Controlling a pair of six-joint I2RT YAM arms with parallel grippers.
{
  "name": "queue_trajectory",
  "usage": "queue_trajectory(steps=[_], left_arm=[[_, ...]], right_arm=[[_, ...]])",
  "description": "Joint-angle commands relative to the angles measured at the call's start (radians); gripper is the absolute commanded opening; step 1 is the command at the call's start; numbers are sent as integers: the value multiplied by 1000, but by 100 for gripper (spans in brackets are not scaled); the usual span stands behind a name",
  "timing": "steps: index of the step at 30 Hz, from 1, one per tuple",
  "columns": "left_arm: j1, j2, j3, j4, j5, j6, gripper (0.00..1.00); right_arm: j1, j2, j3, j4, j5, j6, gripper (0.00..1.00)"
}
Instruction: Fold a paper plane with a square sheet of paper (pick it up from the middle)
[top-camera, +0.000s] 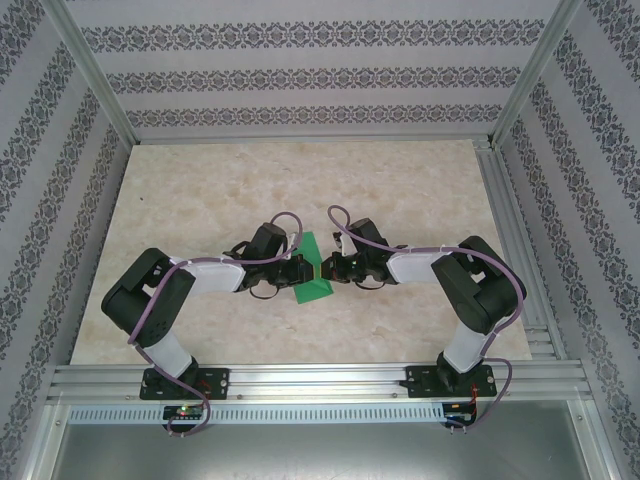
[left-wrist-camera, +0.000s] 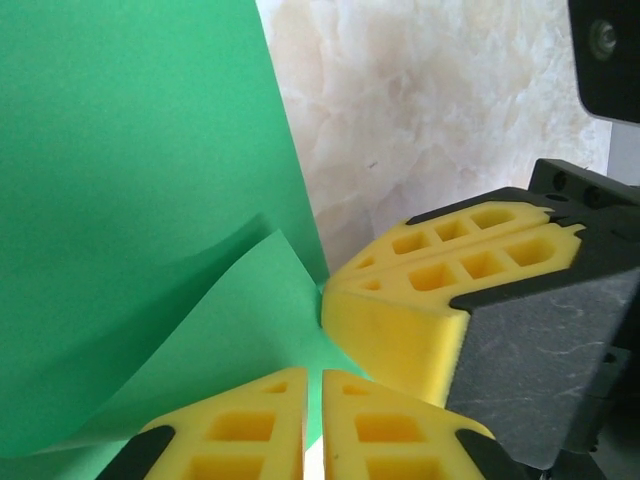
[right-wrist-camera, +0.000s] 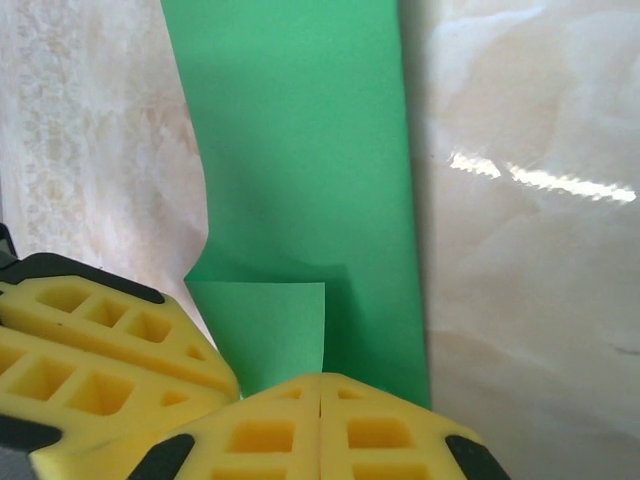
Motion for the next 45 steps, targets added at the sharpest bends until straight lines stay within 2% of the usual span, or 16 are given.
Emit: queue_trajectory(steps=[1,15,45], left_arm=[[-11,3,37,5,-10,24,14],[-11,34,67,-25,-25,29,15],[-11,89,89,-26,-35,20,14]], right_arm=[[-3,-6,3,-7,36,-17,6],[-17,9,15,-20,69,-17,5],[-15,56,49,-18,36,-26,8]])
